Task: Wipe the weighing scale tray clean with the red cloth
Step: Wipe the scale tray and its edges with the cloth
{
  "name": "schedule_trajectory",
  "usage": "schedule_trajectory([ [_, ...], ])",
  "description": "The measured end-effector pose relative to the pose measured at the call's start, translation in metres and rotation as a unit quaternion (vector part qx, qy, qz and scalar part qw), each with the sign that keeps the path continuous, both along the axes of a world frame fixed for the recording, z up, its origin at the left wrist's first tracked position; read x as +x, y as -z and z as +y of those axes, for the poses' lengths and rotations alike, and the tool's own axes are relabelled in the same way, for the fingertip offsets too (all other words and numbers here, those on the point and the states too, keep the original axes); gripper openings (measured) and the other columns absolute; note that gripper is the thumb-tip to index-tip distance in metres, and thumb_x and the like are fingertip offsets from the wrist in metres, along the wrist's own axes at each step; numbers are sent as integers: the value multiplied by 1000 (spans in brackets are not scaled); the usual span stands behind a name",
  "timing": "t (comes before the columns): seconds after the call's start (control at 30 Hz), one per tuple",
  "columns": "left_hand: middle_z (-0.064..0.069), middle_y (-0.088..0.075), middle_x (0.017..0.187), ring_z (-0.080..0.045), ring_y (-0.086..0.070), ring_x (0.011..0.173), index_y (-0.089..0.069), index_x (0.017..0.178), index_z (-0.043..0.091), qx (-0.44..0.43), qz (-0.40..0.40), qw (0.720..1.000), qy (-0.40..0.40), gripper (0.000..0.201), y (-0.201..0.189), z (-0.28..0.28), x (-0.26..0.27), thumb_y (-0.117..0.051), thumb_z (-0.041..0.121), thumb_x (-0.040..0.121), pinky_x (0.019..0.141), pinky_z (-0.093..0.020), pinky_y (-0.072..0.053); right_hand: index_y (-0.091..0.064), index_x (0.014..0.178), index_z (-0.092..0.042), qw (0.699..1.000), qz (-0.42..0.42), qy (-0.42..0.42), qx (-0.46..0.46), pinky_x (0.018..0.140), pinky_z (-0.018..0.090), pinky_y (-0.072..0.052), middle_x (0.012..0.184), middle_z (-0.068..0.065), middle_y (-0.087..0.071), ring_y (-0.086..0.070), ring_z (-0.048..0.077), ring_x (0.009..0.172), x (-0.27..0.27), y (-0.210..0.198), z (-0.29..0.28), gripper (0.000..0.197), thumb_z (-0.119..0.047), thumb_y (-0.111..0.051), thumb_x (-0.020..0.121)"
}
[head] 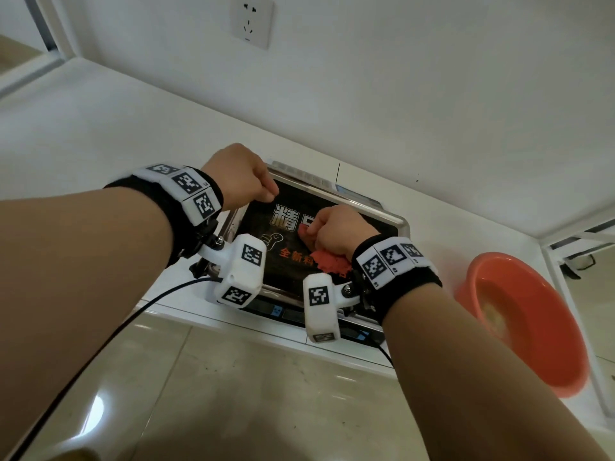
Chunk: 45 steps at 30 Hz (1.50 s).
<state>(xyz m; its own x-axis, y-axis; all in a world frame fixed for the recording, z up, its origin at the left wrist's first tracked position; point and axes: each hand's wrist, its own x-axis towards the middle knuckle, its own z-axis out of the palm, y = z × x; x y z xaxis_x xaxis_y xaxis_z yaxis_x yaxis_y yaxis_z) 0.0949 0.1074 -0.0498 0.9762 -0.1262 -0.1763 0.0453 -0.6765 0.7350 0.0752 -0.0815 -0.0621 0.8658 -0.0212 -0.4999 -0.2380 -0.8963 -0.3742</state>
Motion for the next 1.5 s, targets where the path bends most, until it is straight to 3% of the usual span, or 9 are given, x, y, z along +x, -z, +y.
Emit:
schedule_trajectory([
  [0.13, 14, -72, 83, -10, -64, 94, -77, 77, 29, 16, 14, 1000, 12, 9, 3, -5, -1, -80, 27, 68, 97, -39, -48, -69, 79, -19, 997, 28, 58, 33, 93, 44, -58, 106, 3, -75, -71, 22, 98, 11, -2, -9, 21, 1, -65, 85],
  [0.3, 17, -70, 83, -9, -62, 96, -76, 79, 31, 45, 19, 999, 9, 11, 2, -5, 0, -78, 34, 69, 101, -42, -41, -71, 99, -11, 994, -22, 109, 10, 85, 48, -61, 97, 12, -77, -75, 30, 88, 12, 0, -8, 19, -16, -53, 98],
  [0.5, 16, -68, 85, -11, -62, 94, -73, 81, 29, 77, 21, 997, 17, 20, 5, -6, -5, -77, 43, 68, 99, -44, -41, -69, 78, -25, 993, 31, 90, 76, 93, 43, -58, 98, 5, -72, -69, 23, 99, 11, -1, -5, 25, 0, -71, 83],
  [0.6, 13, -68, 86, -13, -61, 92, -69, 80, 28, 103, 5, 995, 14, 32, 4, -8, -6, -71, 58, 68, 99, -44, -36, -75, 94, -17, 982, -35, 145, 113, 78, 36, -62, 97, 7, -75, -68, 17, 79, 15, 0, -15, 10, -16, -67, 88],
  [0.7, 12, -64, 80, -15, -59, 86, -68, 76, 25, 123, 1, 992, 12, 45, 4, -10, -5, -56, 68, 76, 96, -42, -35, -74, 94, -5, 983, -65, 162, 60, 71, 37, -63, 80, 7, -76, -72, 24, 70, 15, 5, -13, 31, -30, -55, 97],
  [0.9, 7, -65, 79, -19, -59, 89, -72, 77, 22, 146, 0, 989, 11, 49, 5, -13, -4, -43, 60, 88, 87, -40, -31, -66, 100, -13, 996, 24, 53, -68, 76, 38, -61, 88, 8, -77, -74, 25, 76, 11, -4, -4, 24, -24, -78, 82],
  [1.07, 2, -67, 95, -23, -57, 99, -71, 82, 23, 161, -18, 986, 26, 38, -2, -15, -2, -43, 47, 90, 90, -42, -31, -69, 110, -12, 990, -47, 33, -132, 88, 37, -56, 107, 10, -71, -69, 29, 99, 13, 4, -2, 22, -19, -60, 91],
  [1.33, 7, -62, 105, -19, -56, 108, -58, 95, 31, 100, 22, 992, 71, 18, -2, -19, -7, -68, 25, 82, 102, -42, -42, -69, 109, -26, 993, 20, 91, 72, 65, 34, -56, 106, 4, -75, -73, 25, 88, -2, -14, -4, 23, -11, -61, 94],
  [1.5, 12, -68, 84, -15, -63, 96, -67, 87, 29, 60, 39, 994, 86, 14, -2, -11, -5, -71, 21, 76, 101, -45, -42, -69, 112, -24, 990, -23, 126, 52, 79, 44, -63, 105, 7, -74, -71, 28, 76, 3, -5, -2, 34, 0, -55, 93],
])
